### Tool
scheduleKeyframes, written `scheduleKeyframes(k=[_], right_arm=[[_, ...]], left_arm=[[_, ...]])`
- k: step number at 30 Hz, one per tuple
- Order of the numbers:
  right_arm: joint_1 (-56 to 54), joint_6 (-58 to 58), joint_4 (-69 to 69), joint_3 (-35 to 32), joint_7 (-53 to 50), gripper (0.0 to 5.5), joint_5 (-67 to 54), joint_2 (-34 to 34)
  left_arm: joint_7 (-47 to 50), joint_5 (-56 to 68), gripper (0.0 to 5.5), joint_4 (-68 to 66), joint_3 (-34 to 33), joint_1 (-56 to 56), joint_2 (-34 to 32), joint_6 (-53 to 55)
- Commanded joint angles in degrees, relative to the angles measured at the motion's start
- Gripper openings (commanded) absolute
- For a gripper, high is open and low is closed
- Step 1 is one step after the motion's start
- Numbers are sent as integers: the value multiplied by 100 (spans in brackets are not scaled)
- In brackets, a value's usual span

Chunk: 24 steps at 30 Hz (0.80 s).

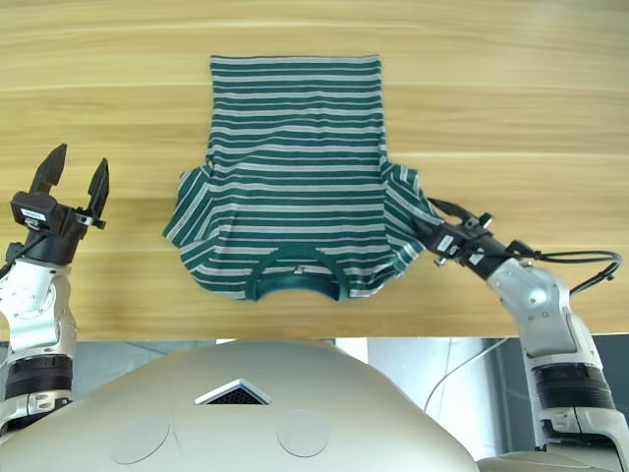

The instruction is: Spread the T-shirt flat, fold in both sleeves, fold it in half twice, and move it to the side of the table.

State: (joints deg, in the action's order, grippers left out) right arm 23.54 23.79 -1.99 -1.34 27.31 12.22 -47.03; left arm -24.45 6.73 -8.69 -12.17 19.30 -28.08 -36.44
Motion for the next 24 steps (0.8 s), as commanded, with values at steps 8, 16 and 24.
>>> scheduleKeyframes(k=[8,16,24], right_arm=[[-468,524,911,-578,-111,227,-1942,751],[-548,516,1072,-376,17,227,-1695,1030],[-633,409,1106,-537,-33,227,-1586,1087]], left_arm=[[-138,-717,261,451,421,1,-134,-311],[-150,-2262,261,705,1446,-55,-181,89],[588,-3520,261,595,1388,117,-453,663]])
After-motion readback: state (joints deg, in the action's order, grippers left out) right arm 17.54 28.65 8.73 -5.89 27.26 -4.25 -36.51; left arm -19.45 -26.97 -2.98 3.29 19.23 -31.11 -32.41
